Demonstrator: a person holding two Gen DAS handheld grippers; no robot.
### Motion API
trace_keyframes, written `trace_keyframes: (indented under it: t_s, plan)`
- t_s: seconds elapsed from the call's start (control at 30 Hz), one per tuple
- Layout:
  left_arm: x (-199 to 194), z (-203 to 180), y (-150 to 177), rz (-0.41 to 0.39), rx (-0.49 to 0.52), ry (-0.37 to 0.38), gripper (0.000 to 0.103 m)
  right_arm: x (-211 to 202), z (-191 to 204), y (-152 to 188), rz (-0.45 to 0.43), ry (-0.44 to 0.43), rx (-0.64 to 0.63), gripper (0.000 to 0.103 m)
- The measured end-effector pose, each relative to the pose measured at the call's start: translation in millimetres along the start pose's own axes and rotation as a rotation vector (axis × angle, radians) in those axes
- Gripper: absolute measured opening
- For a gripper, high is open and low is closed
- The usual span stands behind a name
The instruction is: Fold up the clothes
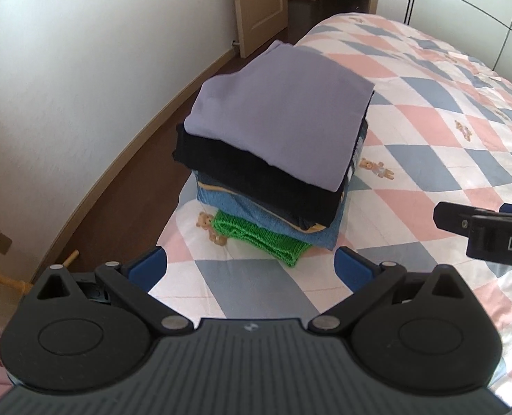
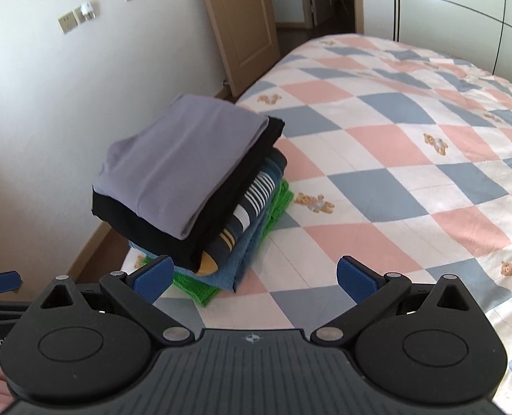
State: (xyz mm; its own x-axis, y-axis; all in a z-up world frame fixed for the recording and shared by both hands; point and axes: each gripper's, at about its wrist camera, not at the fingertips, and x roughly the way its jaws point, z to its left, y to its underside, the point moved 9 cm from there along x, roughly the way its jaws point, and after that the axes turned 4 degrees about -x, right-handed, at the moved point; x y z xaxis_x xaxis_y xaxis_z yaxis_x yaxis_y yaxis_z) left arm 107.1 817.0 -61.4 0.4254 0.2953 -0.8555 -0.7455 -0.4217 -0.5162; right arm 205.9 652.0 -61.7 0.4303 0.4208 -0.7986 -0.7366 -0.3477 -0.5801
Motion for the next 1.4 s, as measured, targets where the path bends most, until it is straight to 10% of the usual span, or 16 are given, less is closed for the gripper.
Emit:
trace_keyframes:
  t_s: [1.4]
  plan:
    - [29, -19, -18, 0.025, 0.034, 0.024, 0.102, 26, -14, -13, 0.041, 0.014, -0.034, 0.103]
